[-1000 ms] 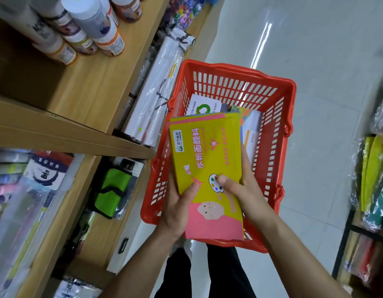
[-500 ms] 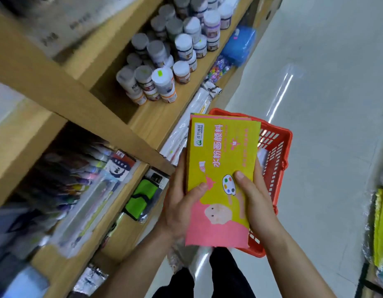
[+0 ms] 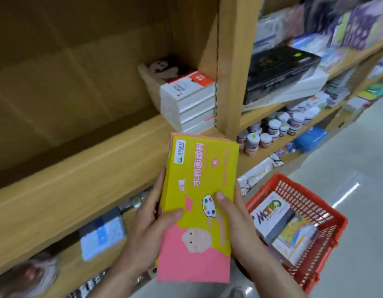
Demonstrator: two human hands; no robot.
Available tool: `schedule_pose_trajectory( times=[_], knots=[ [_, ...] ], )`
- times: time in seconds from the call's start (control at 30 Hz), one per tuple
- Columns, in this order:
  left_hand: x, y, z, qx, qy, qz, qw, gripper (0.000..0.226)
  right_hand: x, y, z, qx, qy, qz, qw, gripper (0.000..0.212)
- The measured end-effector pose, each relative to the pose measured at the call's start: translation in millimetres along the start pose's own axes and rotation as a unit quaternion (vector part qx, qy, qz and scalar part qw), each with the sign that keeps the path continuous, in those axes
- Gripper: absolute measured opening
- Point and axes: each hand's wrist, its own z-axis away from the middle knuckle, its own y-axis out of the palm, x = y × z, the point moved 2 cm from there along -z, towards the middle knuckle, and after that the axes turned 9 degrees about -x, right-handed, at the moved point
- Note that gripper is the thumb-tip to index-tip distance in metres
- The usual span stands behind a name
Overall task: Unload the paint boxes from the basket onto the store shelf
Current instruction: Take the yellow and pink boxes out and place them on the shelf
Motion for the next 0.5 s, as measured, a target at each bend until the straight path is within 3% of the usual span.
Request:
schedule_pose_trajectory(
  times=[0.27, 0.4, 0.5],
  knots=[
    [-37.6, -108.2, -42.5, -0.127, 0.022, -0.12, 0.984, 0.064, 17.9, 132.9, -57.6, 0.047, 0.019, 0.183, 0.982, 0.047],
    [-42.5, -133.0, -70.1, -0.171, 0.007, -0.146, 0.974, 0.051, 16.6, 171.7, -88.9, 0.042, -0.01, 0.258, 0.965, 0.029],
    [-39.9, -143.0, -84.5, -0.187, 0.011, -0.156, 0.97, 0.034, 16.9, 187.0, -112.9, 0.027, 0.01, 0.296, 0.955, 0.056]
  ],
)
